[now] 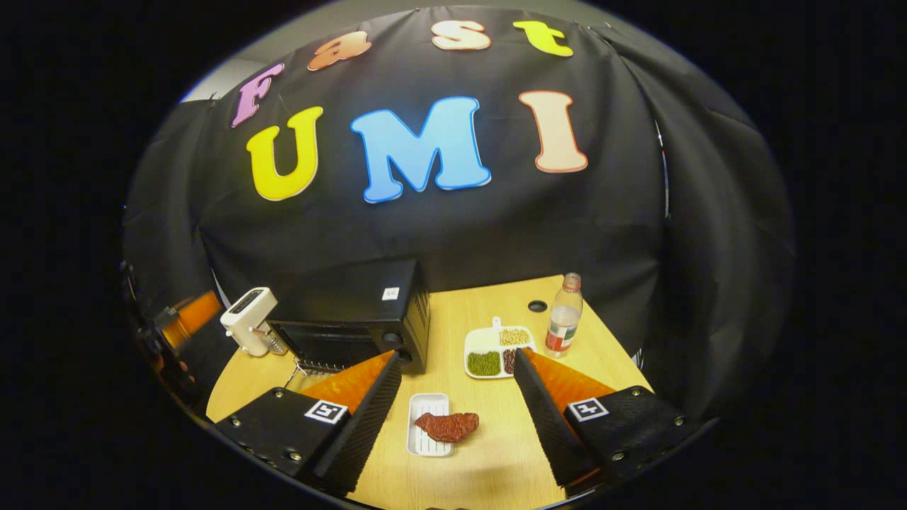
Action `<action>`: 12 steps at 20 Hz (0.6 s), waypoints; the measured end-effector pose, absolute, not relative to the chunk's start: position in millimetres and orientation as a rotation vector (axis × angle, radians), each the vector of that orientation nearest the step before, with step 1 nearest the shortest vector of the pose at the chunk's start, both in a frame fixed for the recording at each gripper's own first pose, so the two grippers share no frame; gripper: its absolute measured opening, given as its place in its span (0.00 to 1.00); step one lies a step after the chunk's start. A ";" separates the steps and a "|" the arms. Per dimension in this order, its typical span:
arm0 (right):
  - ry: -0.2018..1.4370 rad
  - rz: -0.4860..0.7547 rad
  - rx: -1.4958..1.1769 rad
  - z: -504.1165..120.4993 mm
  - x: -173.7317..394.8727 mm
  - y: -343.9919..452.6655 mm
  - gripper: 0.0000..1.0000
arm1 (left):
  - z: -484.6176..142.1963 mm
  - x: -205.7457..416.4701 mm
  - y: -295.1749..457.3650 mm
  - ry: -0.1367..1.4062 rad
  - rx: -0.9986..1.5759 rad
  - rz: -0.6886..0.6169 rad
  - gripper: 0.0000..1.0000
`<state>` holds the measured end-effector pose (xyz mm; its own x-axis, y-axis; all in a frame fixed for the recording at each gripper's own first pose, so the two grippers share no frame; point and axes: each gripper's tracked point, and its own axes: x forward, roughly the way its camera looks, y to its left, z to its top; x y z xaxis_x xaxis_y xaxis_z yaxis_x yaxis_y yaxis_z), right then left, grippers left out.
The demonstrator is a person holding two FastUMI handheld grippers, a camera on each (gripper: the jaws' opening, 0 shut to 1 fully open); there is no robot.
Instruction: Open the electric oven with the left hand, put the food in, and close the electric oven.
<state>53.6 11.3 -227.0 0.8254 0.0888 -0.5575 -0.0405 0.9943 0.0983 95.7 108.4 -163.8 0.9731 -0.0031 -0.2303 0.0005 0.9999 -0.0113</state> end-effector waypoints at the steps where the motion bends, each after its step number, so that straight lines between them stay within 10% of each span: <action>1: 0.638 0.080 0.093 -244.1 55.7 8.7 0.97 | -143.5 95.4 110.0 0.195 -0.011 0.012 1.00; 12: 0.980 0.214 0.424 -394.2 44.9 10.6 0.98 | -86.9 82.5 93.5 0.130 0.064 0.118 0.96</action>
<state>44.9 10.6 -394.2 0.5444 0.3621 -0.7567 0.0141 0.8980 0.4398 82.5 93.5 -86.9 0.9846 0.1218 -0.1256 -0.1135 0.9910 0.0714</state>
